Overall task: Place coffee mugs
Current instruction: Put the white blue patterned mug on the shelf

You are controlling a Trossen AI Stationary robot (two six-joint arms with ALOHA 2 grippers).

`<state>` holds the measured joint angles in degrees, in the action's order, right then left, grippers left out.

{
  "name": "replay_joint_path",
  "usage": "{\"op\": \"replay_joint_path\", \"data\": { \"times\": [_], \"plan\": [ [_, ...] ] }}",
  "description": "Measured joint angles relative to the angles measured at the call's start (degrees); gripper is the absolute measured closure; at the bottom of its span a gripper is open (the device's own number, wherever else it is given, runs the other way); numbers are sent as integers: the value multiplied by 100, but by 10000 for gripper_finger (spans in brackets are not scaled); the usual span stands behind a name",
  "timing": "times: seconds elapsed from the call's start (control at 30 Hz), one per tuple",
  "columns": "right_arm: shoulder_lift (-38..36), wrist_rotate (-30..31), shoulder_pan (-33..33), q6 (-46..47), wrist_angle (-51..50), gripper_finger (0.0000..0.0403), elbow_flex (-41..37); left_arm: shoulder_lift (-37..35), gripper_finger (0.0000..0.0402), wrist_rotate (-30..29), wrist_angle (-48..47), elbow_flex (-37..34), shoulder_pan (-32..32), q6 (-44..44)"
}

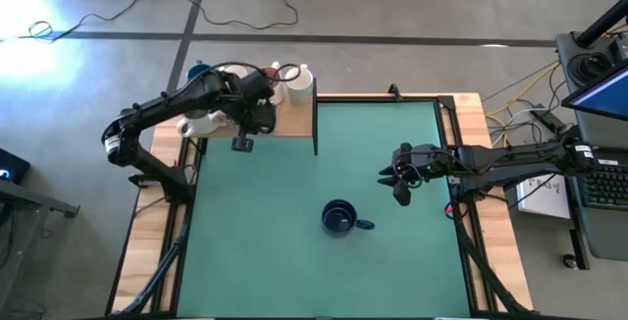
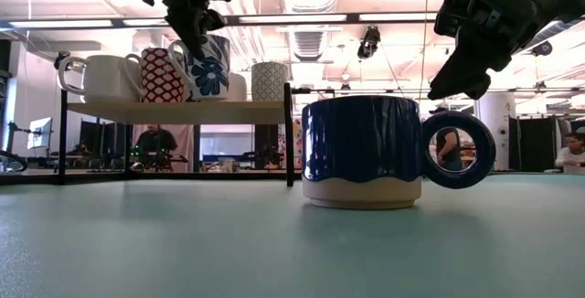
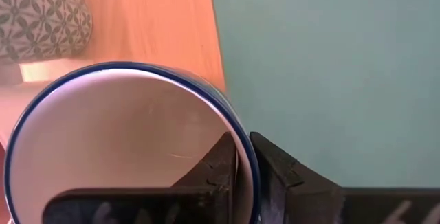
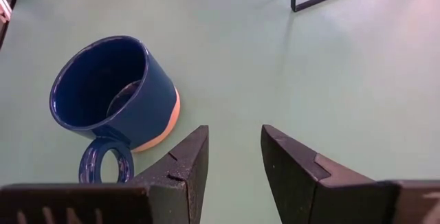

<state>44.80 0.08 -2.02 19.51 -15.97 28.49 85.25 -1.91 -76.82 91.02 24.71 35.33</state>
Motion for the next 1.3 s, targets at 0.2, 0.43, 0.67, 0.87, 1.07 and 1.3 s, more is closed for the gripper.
{"op": "replay_joint_path", "data": {
  "times": [0.2,0.43,0.67,0.87,1.07,1.3],
  "plan": [
    [0,2,0,0,0,280,0,31,384,-4,1,0,120,22],
    [0,1,0,0,-1,280,0,33,383,-2,6,0,199,22],
    [0,0,0,0,0,280,0,36,382,-1,63,-21,199,-22],
    [0,1,-2,0,-2,280,0,212,382,-33,126,-14,258,-57],
    [0,1,-1,0,-1,280,0,241,381,-48,209,-16,330,-167],
    [0,2,0,0,0,280,0,216,381,-17,199,2,330,-284]
  ]
}}
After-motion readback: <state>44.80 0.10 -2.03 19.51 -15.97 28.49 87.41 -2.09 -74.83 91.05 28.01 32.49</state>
